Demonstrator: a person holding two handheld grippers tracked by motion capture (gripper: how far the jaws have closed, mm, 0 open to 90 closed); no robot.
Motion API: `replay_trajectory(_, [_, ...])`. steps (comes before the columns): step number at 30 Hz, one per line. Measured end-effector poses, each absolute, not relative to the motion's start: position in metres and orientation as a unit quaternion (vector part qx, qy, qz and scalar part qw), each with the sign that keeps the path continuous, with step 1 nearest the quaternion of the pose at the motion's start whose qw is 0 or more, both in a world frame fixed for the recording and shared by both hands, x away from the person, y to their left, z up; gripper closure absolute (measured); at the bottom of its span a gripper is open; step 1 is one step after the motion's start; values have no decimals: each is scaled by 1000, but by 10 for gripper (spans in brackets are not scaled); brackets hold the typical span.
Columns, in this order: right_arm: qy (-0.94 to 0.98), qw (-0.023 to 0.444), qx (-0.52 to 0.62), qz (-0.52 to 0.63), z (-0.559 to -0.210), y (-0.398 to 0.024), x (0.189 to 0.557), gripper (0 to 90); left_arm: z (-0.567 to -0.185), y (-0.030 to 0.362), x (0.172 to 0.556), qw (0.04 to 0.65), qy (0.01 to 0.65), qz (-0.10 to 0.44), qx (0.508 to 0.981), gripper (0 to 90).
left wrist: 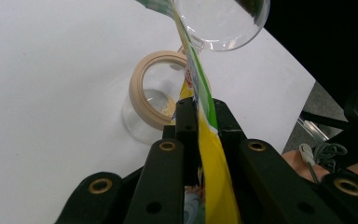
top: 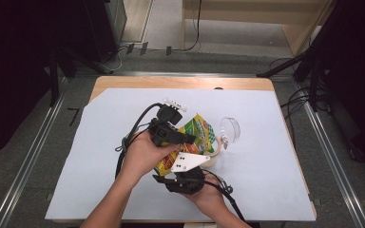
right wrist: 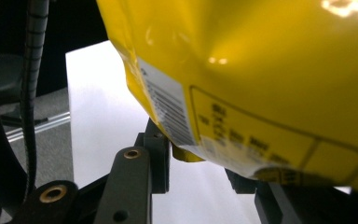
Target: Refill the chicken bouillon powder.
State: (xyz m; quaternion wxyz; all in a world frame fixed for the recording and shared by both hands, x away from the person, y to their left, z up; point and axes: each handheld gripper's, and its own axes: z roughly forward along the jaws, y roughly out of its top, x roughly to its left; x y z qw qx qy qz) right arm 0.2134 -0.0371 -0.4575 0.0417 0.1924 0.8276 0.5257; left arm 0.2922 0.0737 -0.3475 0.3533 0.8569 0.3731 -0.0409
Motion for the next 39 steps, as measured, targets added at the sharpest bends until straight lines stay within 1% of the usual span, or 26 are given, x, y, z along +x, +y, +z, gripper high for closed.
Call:
replay_trajectory(4, [819,30,199,537,-454,-39,215,672,-343,78,292,372,367,-37,852,769])
replay_trajectory(8, [808,19,205,552,-450,-41,220,669,-337,83,289,388,356,-13,850,706])
replay_trajectory(10, [809,26,202,552,-448,-41,221,669,-336,87,289,390,353,3,850,713])
replay_trajectory(15, [810,27,202,550,-445,-41,222,671,-334,93,291,396,358,2,846,724])
replay_trajectory(17, [812,25,201,547,-444,-40,223,672,-333,93,292,394,364,-8,844,740])
replay_trajectory(21, [816,20,200,542,-441,-38,227,671,-328,90,296,379,372,-13,847,789])
replay_trajectory(25, [812,13,202,548,-437,-36,232,664,-322,85,300,372,364,-1,854,842])
replay_trajectory(26, [812,19,199,548,-437,-37,233,661,-322,85,300,372,364,-2,854,849])
replay_trajectory(30, [817,25,190,544,-438,-40,231,636,-326,84,303,377,364,-20,852,855])
replay_trajectory(33, [820,32,187,540,-442,-39,231,636,-329,83,302,377,366,-30,850,857])
replay_trajectory(39, [816,42,200,541,-446,-38,229,670,-327,79,296,383,359,-28,850,859])
